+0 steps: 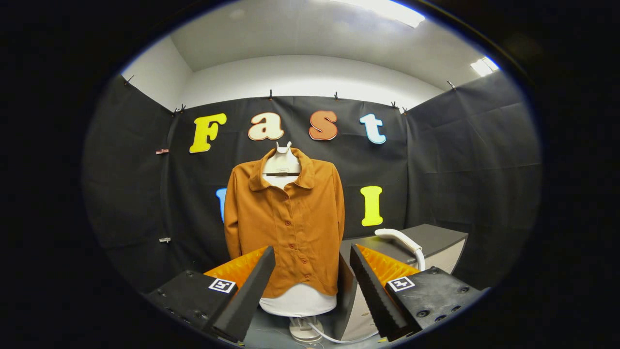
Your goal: Iron the clothes twice with a garment steamer, once on the left side and once on the right side.
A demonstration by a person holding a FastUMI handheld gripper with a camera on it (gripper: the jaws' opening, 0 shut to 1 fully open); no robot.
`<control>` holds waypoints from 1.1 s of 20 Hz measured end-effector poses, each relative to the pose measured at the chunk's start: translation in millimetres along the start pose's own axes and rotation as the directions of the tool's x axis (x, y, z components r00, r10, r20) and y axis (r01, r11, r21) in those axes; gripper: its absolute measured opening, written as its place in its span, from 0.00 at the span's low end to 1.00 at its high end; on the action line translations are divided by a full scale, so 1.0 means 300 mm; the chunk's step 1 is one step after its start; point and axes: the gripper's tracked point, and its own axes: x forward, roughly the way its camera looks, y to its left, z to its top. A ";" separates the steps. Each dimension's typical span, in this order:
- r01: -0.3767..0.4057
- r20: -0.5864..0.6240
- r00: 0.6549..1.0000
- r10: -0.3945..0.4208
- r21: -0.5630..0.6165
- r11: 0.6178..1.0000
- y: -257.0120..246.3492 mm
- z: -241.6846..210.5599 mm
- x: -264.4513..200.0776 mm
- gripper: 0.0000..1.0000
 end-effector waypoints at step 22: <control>0.069 -0.028 0.997 -0.068 0.006 0.998 -0.062 -0.071 0.199 0.98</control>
